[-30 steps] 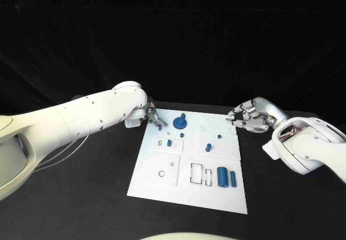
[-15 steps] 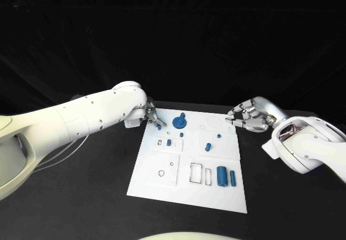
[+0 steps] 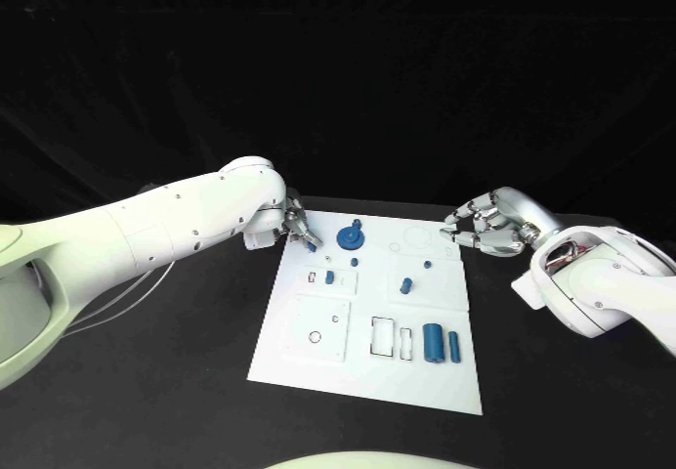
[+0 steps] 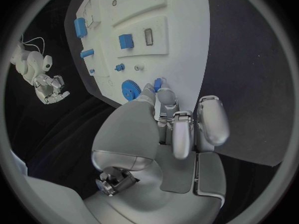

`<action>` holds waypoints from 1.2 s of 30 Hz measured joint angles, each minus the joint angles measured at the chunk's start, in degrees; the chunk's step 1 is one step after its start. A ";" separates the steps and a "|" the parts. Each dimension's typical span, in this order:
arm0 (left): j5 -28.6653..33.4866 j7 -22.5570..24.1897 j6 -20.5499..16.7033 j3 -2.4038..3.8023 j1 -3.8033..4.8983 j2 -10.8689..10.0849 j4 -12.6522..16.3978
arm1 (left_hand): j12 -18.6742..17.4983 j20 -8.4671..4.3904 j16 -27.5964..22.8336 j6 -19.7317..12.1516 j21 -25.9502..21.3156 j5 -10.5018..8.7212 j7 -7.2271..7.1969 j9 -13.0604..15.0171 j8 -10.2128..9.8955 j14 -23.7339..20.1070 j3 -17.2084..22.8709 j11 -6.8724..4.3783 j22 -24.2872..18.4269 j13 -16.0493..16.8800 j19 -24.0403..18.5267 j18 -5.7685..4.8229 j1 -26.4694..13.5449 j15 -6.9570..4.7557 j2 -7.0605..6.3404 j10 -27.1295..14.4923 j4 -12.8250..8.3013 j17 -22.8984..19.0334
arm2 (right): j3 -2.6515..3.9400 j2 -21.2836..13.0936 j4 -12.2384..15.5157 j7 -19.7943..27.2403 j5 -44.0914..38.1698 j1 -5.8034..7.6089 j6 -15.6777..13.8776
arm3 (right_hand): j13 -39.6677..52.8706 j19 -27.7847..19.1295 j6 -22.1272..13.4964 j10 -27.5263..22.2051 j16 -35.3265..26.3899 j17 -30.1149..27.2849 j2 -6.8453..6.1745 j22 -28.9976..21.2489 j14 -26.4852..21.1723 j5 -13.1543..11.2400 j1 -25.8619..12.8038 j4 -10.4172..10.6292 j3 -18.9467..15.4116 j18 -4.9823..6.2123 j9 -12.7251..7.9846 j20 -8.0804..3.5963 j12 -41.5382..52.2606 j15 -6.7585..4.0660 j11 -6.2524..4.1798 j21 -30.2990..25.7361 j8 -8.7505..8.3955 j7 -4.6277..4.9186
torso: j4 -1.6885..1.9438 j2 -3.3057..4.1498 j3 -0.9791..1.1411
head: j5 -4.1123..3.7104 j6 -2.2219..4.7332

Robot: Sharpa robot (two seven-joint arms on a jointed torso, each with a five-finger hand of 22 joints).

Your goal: Assemble the parts on the task board

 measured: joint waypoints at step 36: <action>3.69 1.47 -7.22 0.03 -1.22 -11.73 17.97 | 1.37 -0.41 0.00 -0.49 0.83 0.18 -0.30 -0.26 3.12 0.00 18.02 -1.10 1.79 0.61 0.42 0.00 -4.04 -0.41 -7.39 2.16 -0.21 -0.01 | 0.00 -0.14 -0.19 0.05 0.05 -0.07 0.03 | 0.00 0.00 0.00 0.00 -0.15 0.00 0.00 -0.03 0.00 0.00 0.00 0.00 0.00 0.00 0.00 0.00 0.00 0.00 0.00 -0.02 0.00 0.00 | 0.21 -0.05 -0.01 | 0.47 -0.16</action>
